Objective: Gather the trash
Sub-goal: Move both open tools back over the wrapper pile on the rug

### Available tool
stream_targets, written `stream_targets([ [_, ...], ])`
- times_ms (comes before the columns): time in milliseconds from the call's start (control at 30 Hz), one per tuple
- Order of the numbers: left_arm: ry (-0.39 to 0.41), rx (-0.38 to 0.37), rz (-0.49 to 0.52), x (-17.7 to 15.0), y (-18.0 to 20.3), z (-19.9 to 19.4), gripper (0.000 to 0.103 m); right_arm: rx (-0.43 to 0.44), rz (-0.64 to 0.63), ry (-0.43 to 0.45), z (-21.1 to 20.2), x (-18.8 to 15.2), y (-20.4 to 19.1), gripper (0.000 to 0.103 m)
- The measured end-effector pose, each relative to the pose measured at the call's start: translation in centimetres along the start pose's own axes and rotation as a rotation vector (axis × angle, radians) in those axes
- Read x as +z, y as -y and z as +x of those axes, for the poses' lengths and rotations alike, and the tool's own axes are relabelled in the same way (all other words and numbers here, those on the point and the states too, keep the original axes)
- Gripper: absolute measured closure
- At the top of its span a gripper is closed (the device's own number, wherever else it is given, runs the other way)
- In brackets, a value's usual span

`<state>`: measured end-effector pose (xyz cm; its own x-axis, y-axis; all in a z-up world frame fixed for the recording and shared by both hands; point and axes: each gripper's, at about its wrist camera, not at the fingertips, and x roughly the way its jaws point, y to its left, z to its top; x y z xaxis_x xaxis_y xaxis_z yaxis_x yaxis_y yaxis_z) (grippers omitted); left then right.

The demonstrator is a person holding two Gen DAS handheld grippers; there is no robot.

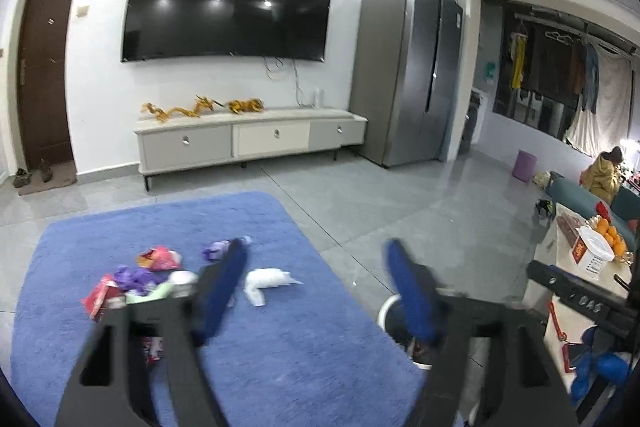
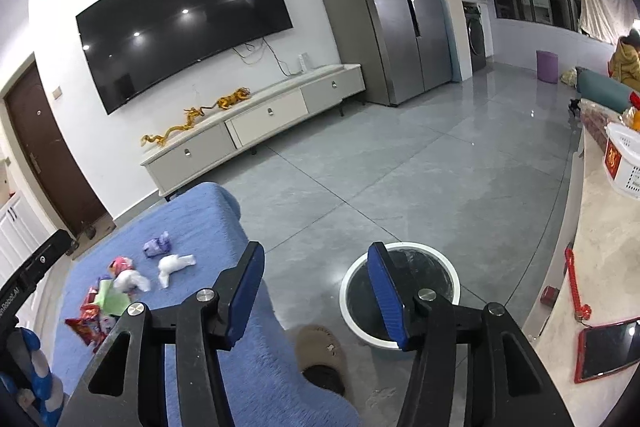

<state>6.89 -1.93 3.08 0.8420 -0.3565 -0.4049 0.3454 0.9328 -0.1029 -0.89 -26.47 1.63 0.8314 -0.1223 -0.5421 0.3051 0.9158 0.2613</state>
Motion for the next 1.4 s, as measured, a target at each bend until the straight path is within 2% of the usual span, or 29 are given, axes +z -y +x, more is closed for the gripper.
stream_targets([
  [267,0.065,0.061,-0.037,-1.3,-4.1,-5.1,0.02,0.041,-0.048,0.047,-4.1,-0.5,-2.9,0.044],
  [533,0.057,0.16,-0.081,-2.0,-8.9,-7.6,0.02,0.107,-0.067,0.081,-6.1,-0.2,-4.7,0.04],
  [700,0.084,0.195,-0.061,-2.3,-9.7,-9.2,0.02,0.122,-0.071,0.082,-6.5,-0.2,-5.3,0.039],
  [1067,-0.004,0.198,-0.082,-4.9,-11.5,-6.8,0.02,0.135,-0.116,0.076,-5.8,-0.2,-6.5,0.039],
  [1333,-0.055,0.201,-0.103,-6.2,-14.2,-4.1,0.019,0.162,-0.119,0.021,-1.9,-0.3,-6.6,0.039],
  [1400,-0.054,0.21,-0.105,-7.0,-14.9,-3.9,0.014,0.177,-0.122,0.003,-0.4,-0.3,-6.9,0.039],
])
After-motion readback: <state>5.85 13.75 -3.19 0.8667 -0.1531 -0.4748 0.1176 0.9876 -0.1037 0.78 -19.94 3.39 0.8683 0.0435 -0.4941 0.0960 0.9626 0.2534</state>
